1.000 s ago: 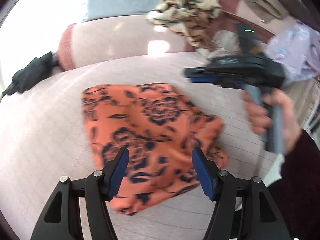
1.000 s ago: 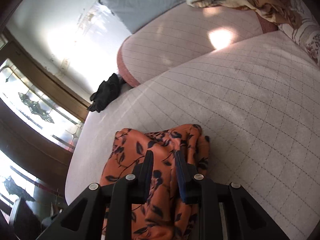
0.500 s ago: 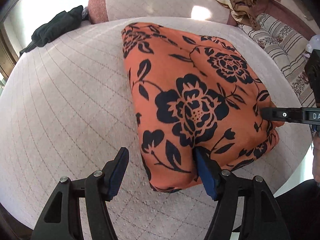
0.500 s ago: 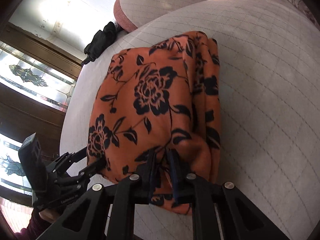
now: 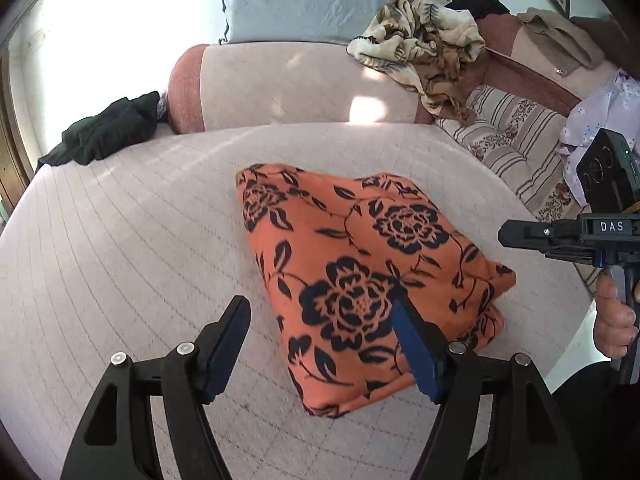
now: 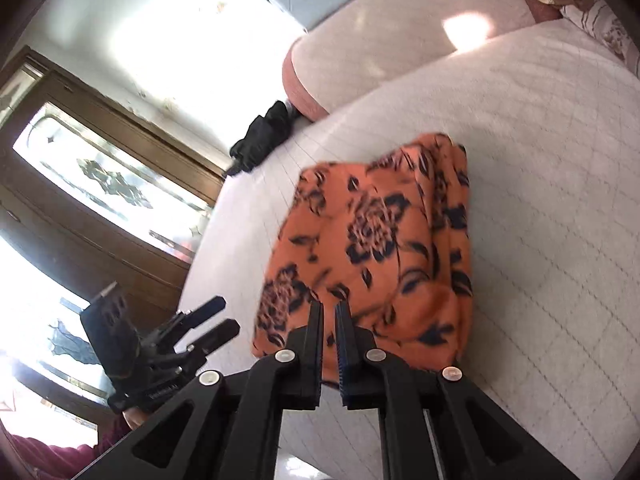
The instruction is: Fold small clothes
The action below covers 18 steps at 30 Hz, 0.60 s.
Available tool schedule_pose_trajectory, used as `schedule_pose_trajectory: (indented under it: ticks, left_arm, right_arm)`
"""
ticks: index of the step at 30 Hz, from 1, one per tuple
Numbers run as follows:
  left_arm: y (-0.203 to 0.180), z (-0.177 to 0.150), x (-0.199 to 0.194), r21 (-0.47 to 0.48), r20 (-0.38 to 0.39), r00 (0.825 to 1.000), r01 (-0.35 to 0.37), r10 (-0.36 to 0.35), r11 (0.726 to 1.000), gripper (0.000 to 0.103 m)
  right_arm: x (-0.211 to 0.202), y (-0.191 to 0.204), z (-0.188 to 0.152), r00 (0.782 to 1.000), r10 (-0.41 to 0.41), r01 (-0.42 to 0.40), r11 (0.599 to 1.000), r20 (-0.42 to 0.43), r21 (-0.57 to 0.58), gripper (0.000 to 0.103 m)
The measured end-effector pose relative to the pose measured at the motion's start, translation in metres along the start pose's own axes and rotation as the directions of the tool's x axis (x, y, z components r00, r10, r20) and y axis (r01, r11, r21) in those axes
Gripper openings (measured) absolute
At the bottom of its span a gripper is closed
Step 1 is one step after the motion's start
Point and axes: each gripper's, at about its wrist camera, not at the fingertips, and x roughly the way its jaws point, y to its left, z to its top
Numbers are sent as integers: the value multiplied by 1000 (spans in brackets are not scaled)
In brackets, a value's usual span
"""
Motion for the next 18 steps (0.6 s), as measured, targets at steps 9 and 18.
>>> schedule_pose_trajectory:
  ticks: [9, 18]
  left_arm:
    - [16, 1, 78, -82, -160, 987, -39, 26, 996, 74]
    - [20, -21, 81, -57, -89, 996, -7, 2, 998, 83]
  right_arm:
    - [68, -12, 58, 990, -125, 113, 980, 68, 162, 8]
    - [134, -84, 94, 966, -256, 248, 890, -30, 383, 4]
